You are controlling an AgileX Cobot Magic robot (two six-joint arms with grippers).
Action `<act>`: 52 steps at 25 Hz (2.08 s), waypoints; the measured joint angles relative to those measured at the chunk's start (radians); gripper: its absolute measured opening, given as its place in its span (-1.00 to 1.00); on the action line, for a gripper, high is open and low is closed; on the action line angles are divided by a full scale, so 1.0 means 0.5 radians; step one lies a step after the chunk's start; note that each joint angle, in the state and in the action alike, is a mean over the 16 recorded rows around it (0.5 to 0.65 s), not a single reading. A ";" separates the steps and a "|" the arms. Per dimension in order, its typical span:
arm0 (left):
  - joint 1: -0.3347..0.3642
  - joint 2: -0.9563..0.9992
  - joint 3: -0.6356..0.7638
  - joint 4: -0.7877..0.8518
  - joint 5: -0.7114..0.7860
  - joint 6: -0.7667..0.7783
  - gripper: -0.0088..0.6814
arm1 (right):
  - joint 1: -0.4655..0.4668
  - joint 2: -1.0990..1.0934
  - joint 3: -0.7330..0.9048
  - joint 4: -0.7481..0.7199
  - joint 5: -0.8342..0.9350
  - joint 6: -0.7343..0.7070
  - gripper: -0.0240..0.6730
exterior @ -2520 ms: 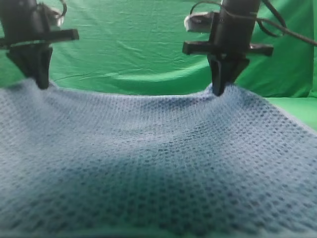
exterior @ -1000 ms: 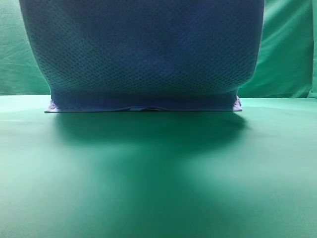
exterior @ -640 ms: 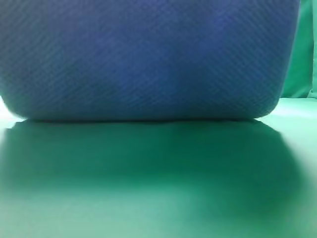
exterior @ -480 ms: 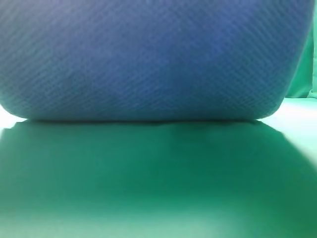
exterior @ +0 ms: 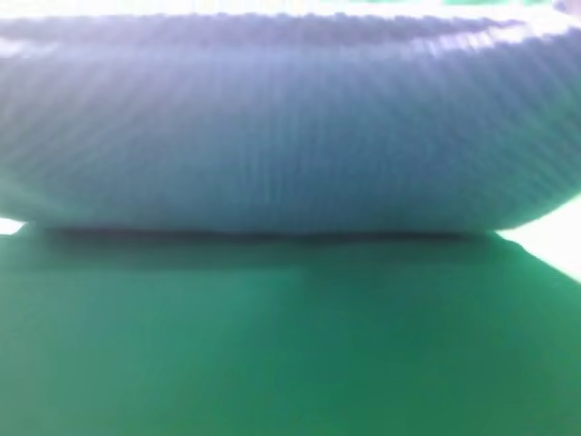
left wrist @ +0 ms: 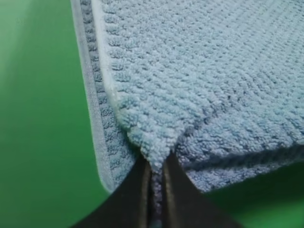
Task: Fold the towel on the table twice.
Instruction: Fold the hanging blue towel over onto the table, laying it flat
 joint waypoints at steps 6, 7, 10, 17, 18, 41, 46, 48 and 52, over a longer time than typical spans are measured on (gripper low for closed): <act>0.004 -0.070 0.153 -0.124 -0.054 0.080 -0.97 | 0.093 -0.032 0.109 -0.082 -0.016 0.108 -0.93; 0.005 -0.070 0.159 -0.140 -0.070 0.091 -0.97 | 0.099 -0.029 0.105 -0.100 -0.019 0.118 -0.93; 0.007 -0.040 0.140 -0.171 -0.125 0.121 -0.97 | 0.107 -0.002 0.063 -0.169 -0.031 0.135 -0.93; 0.010 0.227 -0.098 -0.145 -0.256 0.161 -0.97 | 0.073 0.190 -0.164 -0.384 -0.070 0.140 -0.93; 0.011 0.286 -0.150 -0.131 -0.270 0.163 -0.97 | 0.058 0.231 -0.205 -0.409 -0.077 0.141 -0.93; 0.012 1.433 -0.963 0.053 -0.694 0.162 -0.97 | -0.330 1.289 -0.884 -0.589 -0.565 0.076 -0.93; 0.012 1.531 -0.968 0.052 -0.854 0.176 -0.97 | -0.352 1.415 -0.957 -0.596 -0.648 0.072 -0.93; 0.012 1.558 -0.969 0.052 -0.909 0.183 -0.95 | -0.356 1.451 -0.976 -0.600 -0.683 0.071 -0.91; 0.013 1.590 -0.970 0.056 -0.992 0.196 -0.78 | -0.360 1.496 -0.990 -0.609 -0.745 0.069 -0.74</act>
